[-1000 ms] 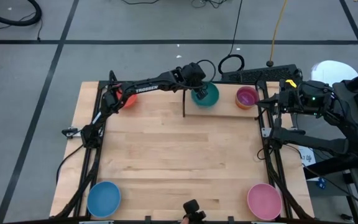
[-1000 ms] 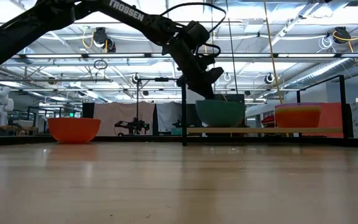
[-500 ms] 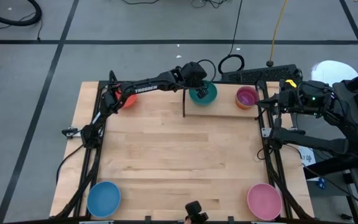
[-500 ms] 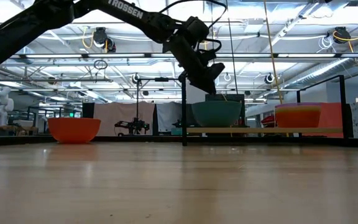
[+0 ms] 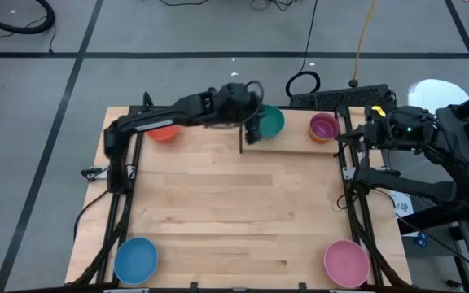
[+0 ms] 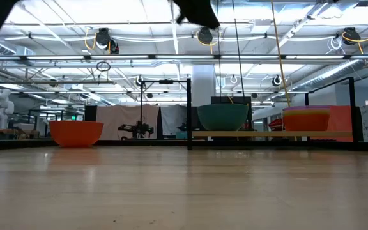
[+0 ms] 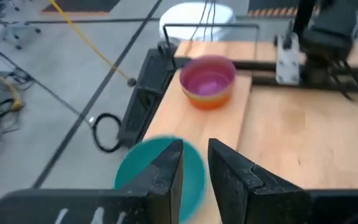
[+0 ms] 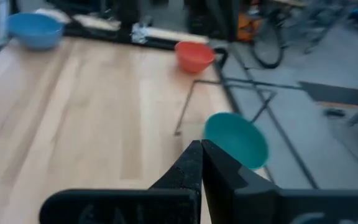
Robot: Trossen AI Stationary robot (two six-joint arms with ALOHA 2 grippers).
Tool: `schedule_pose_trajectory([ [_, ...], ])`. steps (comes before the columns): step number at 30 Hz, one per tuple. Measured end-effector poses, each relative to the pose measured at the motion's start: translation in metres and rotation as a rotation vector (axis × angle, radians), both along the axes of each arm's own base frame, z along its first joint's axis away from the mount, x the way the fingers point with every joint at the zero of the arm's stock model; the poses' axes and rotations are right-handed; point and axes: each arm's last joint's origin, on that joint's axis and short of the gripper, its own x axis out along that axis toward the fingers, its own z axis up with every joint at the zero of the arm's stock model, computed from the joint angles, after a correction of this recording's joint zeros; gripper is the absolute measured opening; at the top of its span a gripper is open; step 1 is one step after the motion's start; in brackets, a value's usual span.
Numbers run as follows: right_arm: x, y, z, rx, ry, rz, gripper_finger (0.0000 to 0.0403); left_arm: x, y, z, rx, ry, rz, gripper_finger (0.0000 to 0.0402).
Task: Place and stack bowls onto a shelf
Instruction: Stack the large pink bowl on top of the large green bowl on the shelf
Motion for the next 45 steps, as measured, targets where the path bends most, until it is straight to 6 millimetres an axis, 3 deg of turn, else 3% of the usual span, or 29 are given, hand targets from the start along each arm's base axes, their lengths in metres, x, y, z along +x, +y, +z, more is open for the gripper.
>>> schedule_pose_trajectory([
  [5, -0.005, 0.006, -0.011, 0.066, 0.101, 0.113, 0.0, -0.032, -0.05, 0.028, 0.039, 0.052, 0.013, 0.0081],
  [8, -0.01, 0.01, -0.02, 0.135, 0.193, 0.173, 0.0, -0.046, -0.074, 0.045, -0.005, -0.004, 0.001, 0.0081],
  [14, -0.024, 0.024, -0.032, 0.343, 0.308, 0.391, 0.0, -0.065, -0.106, 0.061, -0.097, -0.069, -0.03, 0.0081],
  [18, -0.03, 0.028, -0.037, 0.4, 0.358, 0.428, 0.0, -0.071, -0.123, 0.062, -0.143, -0.062, -0.05, 0.0081],
  [23, -0.034, 0.035, -0.034, 0.5, 0.27, 0.574, 0.0, -0.075, -0.136, 0.054, -0.221, -0.001, -0.027, 0.0081],
  [36, -0.035, 0.036, -0.033, 0.653, 0.284, 0.486, 0.0, -0.097, -0.158, 0.035, -0.284, 0.236, 0.02, 0.0081],
  [39, -0.026, 0.031, -0.029, 0.615, 0.246, 0.46, 0.0, -0.102, -0.161, 0.032, -0.272, 0.292, 0.018, 0.0081],
  [45, 0.015, 0.01, -0.011, 0.517, 0.091, 0.464, 0.0, -0.114, -0.166, 0.035, -0.26, 0.329, -0.004, 0.0081],
])
